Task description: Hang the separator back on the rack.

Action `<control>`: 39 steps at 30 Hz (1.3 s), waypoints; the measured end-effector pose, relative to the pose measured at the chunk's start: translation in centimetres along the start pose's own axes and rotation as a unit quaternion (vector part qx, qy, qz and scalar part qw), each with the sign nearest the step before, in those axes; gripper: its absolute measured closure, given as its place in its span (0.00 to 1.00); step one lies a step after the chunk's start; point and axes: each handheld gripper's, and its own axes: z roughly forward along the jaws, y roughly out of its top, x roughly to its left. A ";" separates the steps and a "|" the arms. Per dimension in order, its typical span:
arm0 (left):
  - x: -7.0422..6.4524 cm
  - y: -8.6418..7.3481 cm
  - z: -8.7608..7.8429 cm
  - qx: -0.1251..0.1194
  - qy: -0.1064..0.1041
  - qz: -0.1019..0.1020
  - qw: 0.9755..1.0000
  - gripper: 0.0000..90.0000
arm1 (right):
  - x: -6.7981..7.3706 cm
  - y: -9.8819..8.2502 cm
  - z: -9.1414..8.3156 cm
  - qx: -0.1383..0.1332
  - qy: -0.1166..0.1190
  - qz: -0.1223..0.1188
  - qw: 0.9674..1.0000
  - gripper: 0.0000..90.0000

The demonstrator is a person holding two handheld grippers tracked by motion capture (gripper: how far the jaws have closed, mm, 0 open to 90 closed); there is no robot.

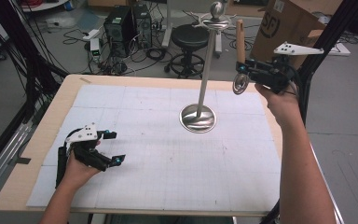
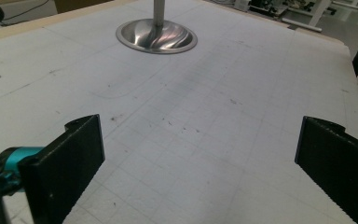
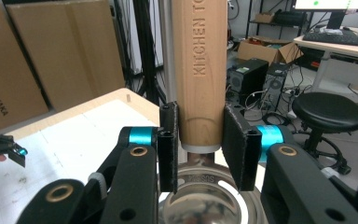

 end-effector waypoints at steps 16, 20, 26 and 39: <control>0.0 0.0 0.0 -0.002 0.000 0.000 1.000 0.02 | 2.0 0.1 1.2 0.008 0.026 -0.023 0.999 0.76; 0.0 0.0 0.0 -0.002 0.000 0.000 1.000 0.02 | 2.2 0.0 1.6 0.008 0.029 -0.024 0.999 0.76; 0.0 0.0 0.0 -0.003 0.000 -0.001 1.000 0.02 | 2.3 -0.1 2.0 0.009 0.029 -0.017 0.999 0.76; -0.1 0.0 0.0 -0.003 -0.001 -0.001 1.000 0.02 | 2.2 -0.6 2.6 0.014 0.028 -0.014 0.999 0.76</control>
